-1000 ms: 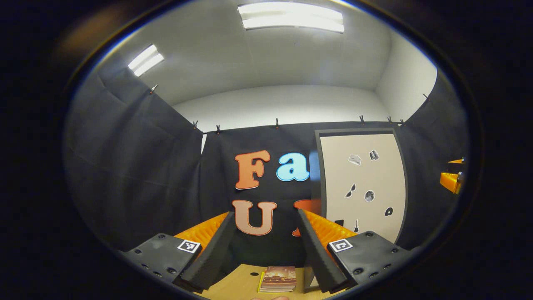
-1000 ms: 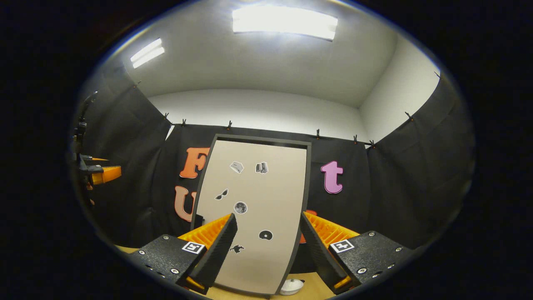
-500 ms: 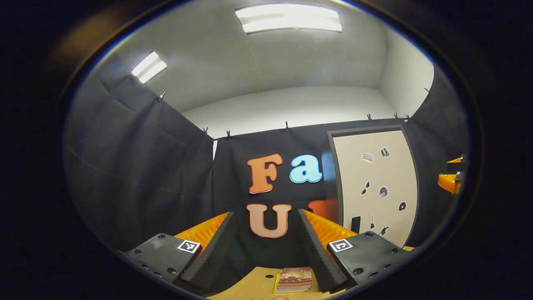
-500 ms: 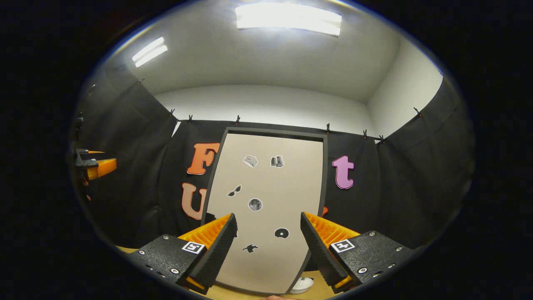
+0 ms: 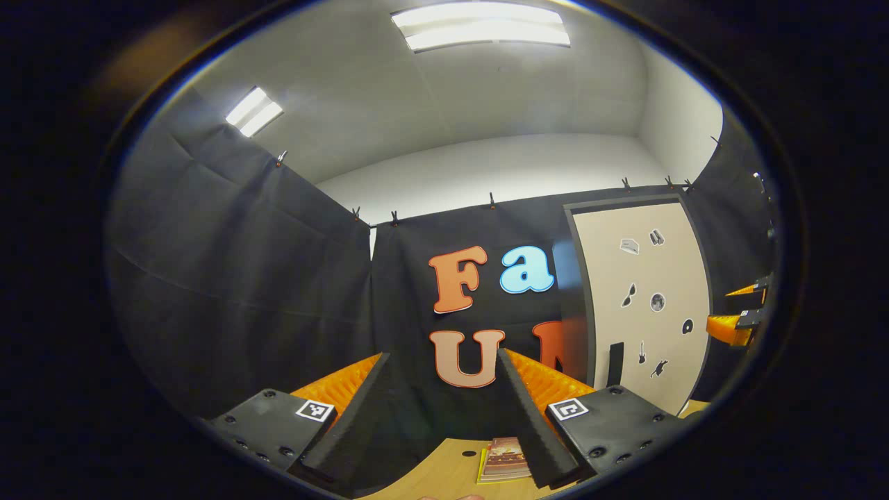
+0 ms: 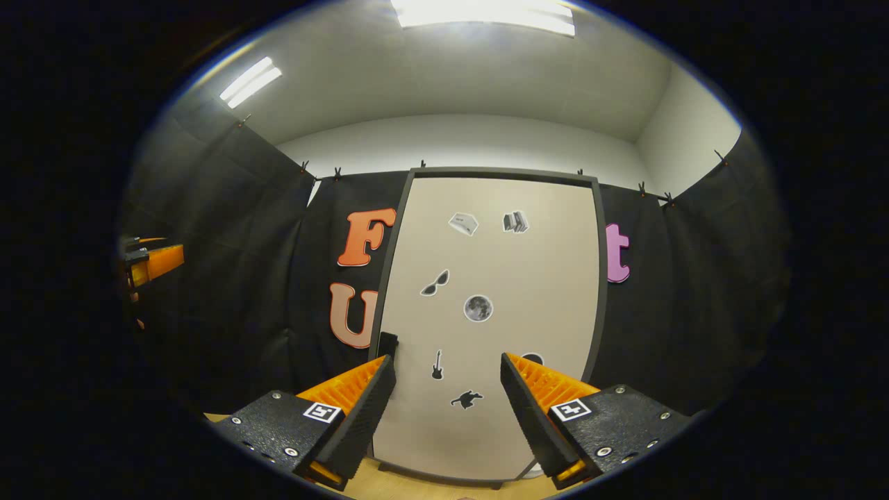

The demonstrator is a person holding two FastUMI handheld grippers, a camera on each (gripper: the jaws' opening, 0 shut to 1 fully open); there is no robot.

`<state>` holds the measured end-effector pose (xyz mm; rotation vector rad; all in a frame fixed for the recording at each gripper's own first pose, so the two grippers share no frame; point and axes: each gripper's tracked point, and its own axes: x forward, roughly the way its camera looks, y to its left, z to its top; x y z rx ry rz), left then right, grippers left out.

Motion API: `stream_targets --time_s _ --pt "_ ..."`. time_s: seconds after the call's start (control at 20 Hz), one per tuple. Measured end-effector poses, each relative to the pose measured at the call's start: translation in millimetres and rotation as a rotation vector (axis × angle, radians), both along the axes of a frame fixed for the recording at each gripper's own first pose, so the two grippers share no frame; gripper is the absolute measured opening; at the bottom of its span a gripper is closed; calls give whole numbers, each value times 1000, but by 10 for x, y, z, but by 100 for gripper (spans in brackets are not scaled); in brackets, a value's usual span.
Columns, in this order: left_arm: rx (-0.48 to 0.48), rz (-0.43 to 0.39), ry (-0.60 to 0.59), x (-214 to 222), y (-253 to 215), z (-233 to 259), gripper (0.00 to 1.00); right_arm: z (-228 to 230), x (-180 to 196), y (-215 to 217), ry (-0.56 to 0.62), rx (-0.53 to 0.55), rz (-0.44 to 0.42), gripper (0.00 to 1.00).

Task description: Open the cabinet door with the right hand, grasp the bottle in the cabinet with the left hand and place it on the coaster, then close the cabinet door with the right hand.

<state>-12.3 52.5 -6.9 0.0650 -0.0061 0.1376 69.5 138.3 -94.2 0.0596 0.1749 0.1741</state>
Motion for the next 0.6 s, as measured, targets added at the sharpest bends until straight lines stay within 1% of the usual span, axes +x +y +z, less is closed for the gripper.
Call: stream_targets --time_s 0.15,0.2,0.25,0.3,0.5,0.55,0.6 --pt "4 15 4 -46 56 -11 93 -277 133 380 57 -8 53 94" --pt "8 26 5 -61 99 -15 96 -341 187 495 74 0 67 94" --pt "12 38 7 -77 139 -20 93 -403 235 608 91 12 83 94" --pt "18 49 10 -99 172 -26 93 -475 286 710 109 23 94 93" --pt "27 73 23 -147 260 -68 93 -733 478 1004 158 21 102 93" --pt "25 75 23 -149 273 -78 96 -794 523 1059 167 17 100 92" --pt "24 81 17 -153 294 -71 96 -844 580 1100 172 10 93 91"
